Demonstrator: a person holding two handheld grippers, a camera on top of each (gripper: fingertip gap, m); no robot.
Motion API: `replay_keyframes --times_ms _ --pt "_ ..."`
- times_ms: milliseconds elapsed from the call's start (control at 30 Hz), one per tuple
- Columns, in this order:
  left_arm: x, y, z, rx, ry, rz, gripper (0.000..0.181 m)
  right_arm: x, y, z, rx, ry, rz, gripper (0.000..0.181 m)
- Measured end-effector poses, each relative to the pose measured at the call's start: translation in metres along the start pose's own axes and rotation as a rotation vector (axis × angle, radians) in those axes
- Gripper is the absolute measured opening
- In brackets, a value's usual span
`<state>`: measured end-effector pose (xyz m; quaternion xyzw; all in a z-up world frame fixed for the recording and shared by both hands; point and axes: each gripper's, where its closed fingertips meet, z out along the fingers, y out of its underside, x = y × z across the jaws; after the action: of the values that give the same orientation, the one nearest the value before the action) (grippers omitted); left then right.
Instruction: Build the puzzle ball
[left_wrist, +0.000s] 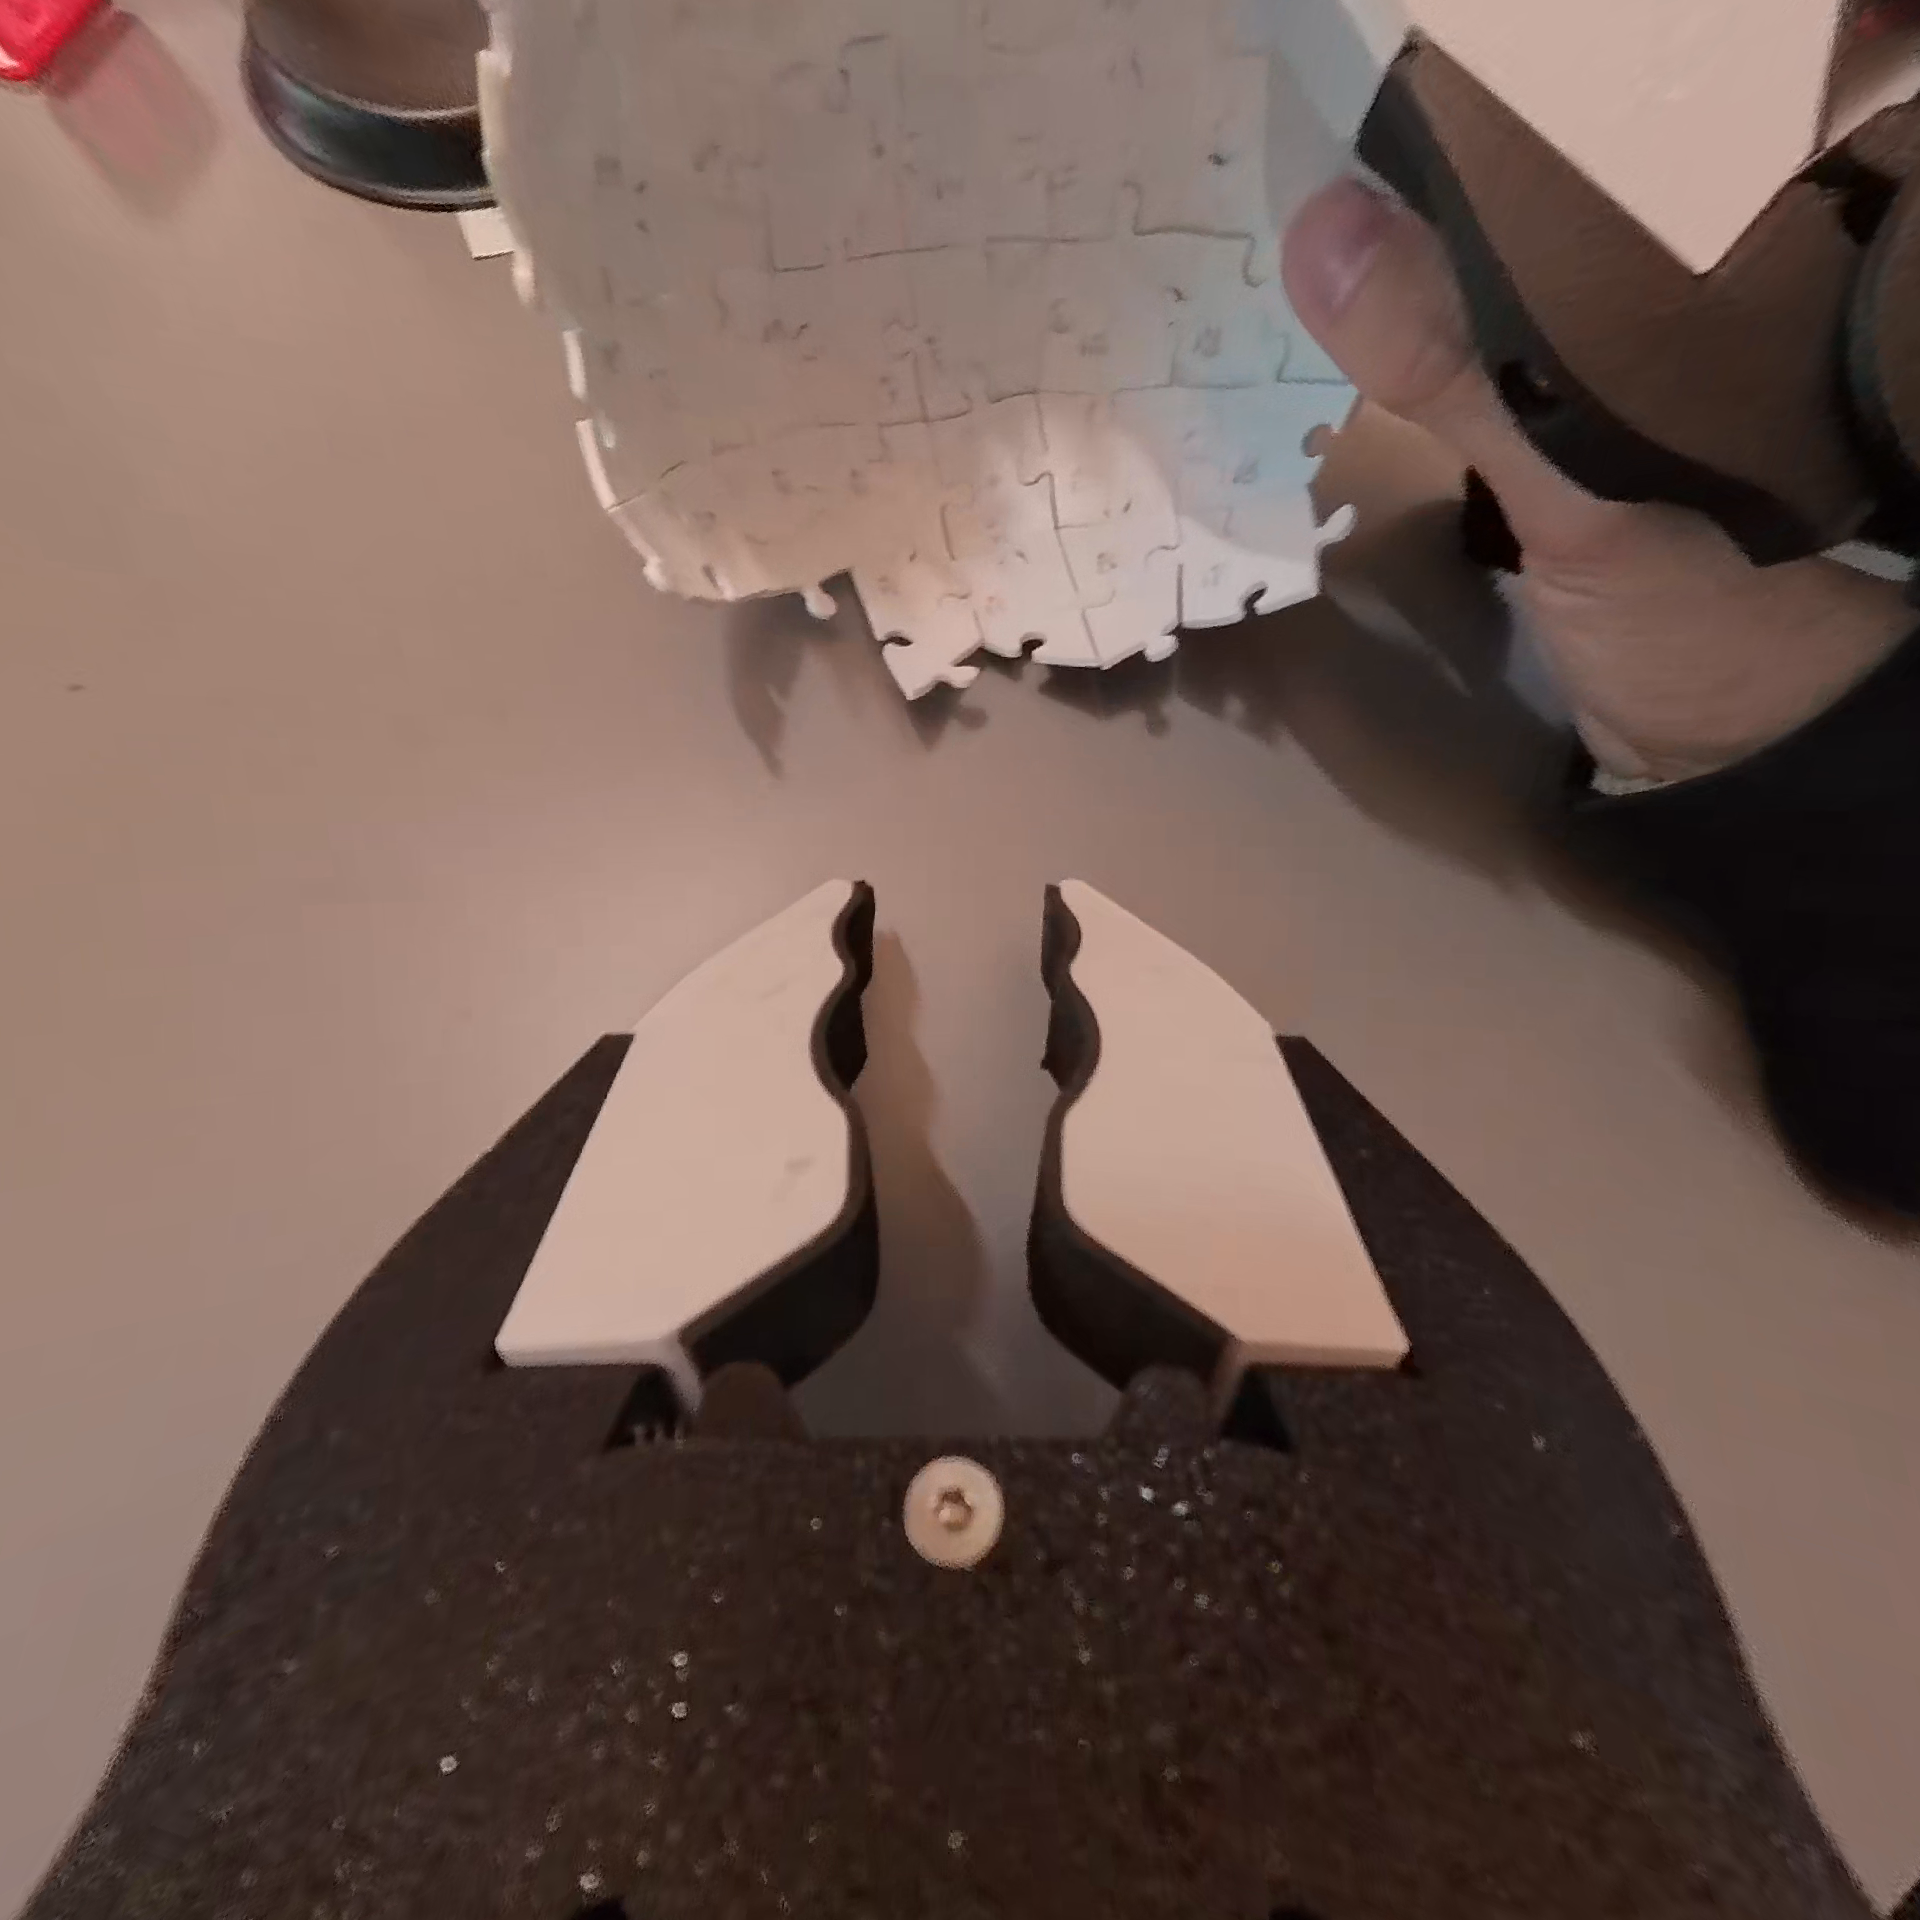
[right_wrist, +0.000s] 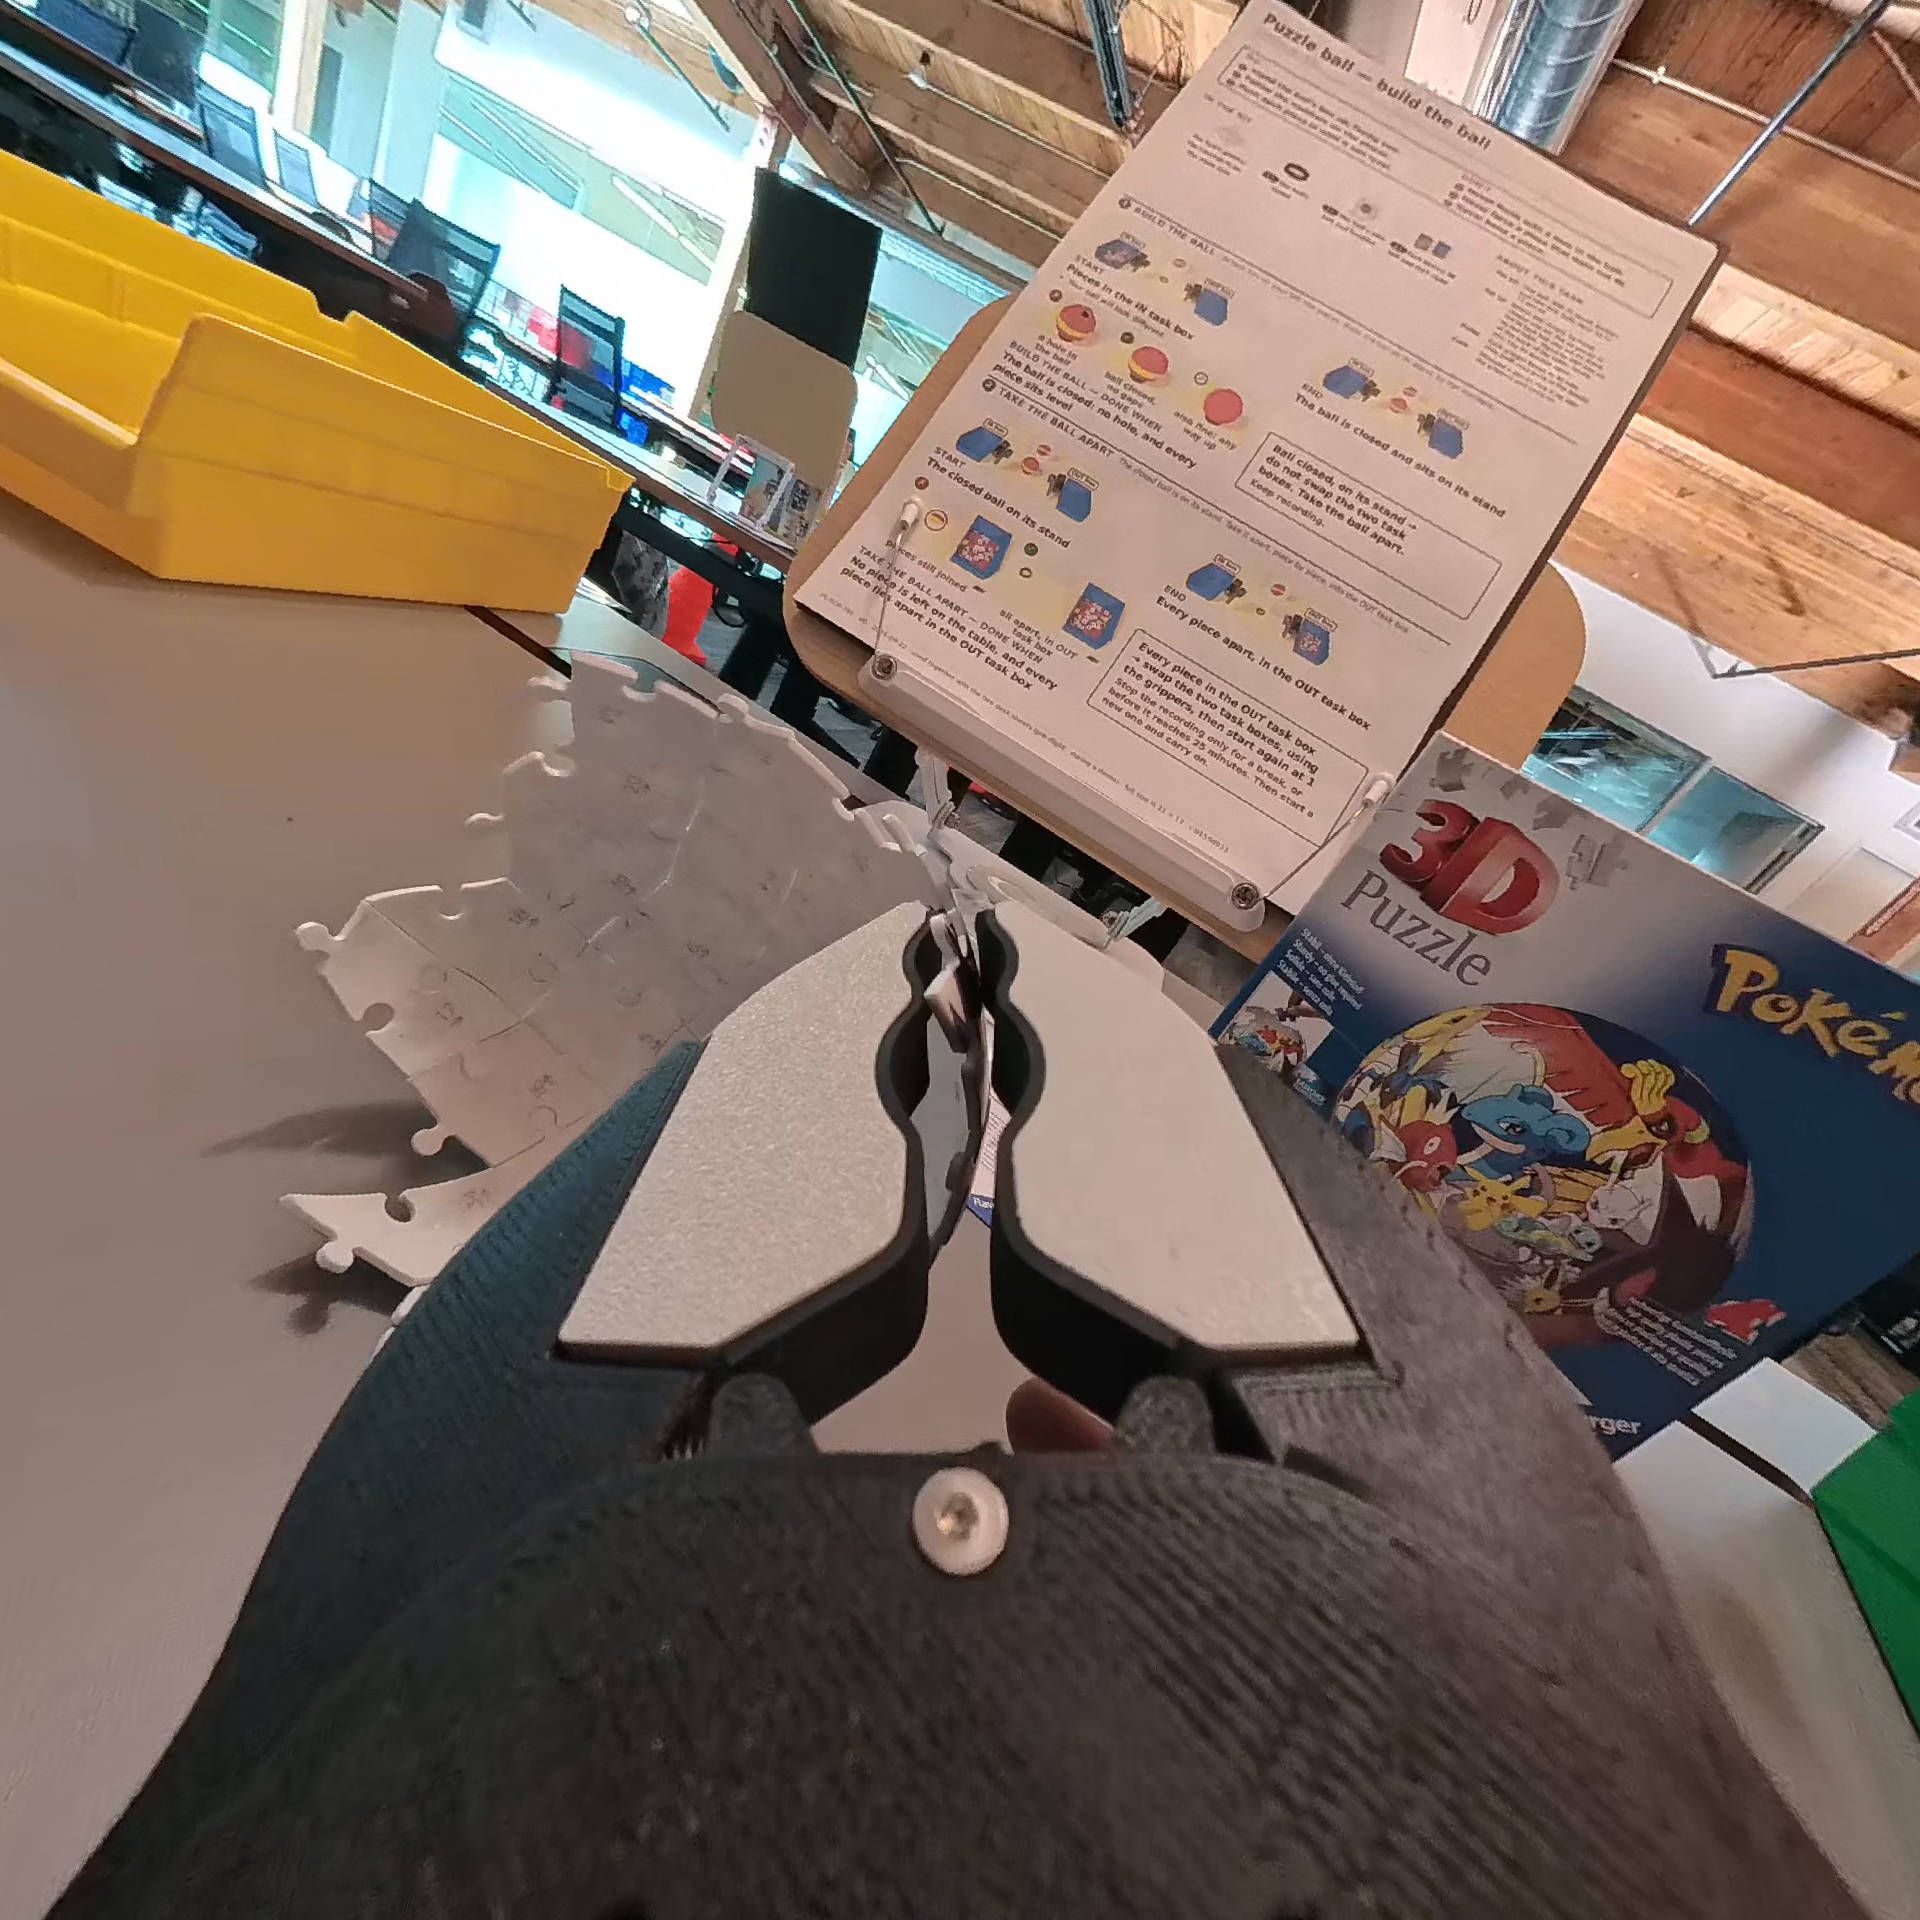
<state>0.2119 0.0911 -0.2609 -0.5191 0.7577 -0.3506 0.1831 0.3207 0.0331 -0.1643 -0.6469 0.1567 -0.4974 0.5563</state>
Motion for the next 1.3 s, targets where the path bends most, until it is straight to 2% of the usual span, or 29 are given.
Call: replay_keyframes --times_ms 167,333,500,633,767,900,1033,1100,1200,1300 --pt "-0.009 0.003 -0.002 -0.010 -0.048 -0.001 0.030 -0.005 -0.007 -0.001 0.035 -0.016 -0.066 0.007" --pt "0.002 0.001 -0.002 0.006 -0.023 -0.009 0.029 -0.011 -0.014 -0.001 0.062 -0.024 -0.154 0.007" --pt "0.026 0.006 0.003 -0.018 0.063 0.002 0.030 -0.011 -0.013 -0.001 0.061 -0.031 -0.148 0.007" --pt "0.029 0.005 0.006 -0.009 0.059 -0.002 0.030 -0.010 -0.012 -0.001 0.057 -0.031 -0.131 0.007" --pt "0.039 -0.007 0.004 0.029 0.084 0.034 0.030 -0.007 -0.009 0.000 0.052 -0.031 -0.093 0.007" --pt "0.047 -0.045 -0.018 0.155 0.081 0.110 0.030 -0.007 -0.009 0.001 0.057 -0.039 -0.067 0.007" --pt "0.038 -0.117 -0.058 0.304 0.021 0.150 0.028 -0.007 -0.009 0.000 0.062 -0.044 -0.056 0.007" --pt "0.038 -0.152 -0.064 0.294 0.038 0.205 0.029 -0.008 -0.010 0.000 0.065 -0.046 -0.052 0.007" --pt "0.029 -0.192 -0.037 0.165 0.000 0.401 0.037 -0.009 -0.011 0.000 0.070 -0.051 -0.052 0.007" --pt "0.037 -0.222 0.008 0.039 0.121 0.529 0.041 -0.009 -0.012 -0.001 0.076 -0.056 -0.054 0.007"
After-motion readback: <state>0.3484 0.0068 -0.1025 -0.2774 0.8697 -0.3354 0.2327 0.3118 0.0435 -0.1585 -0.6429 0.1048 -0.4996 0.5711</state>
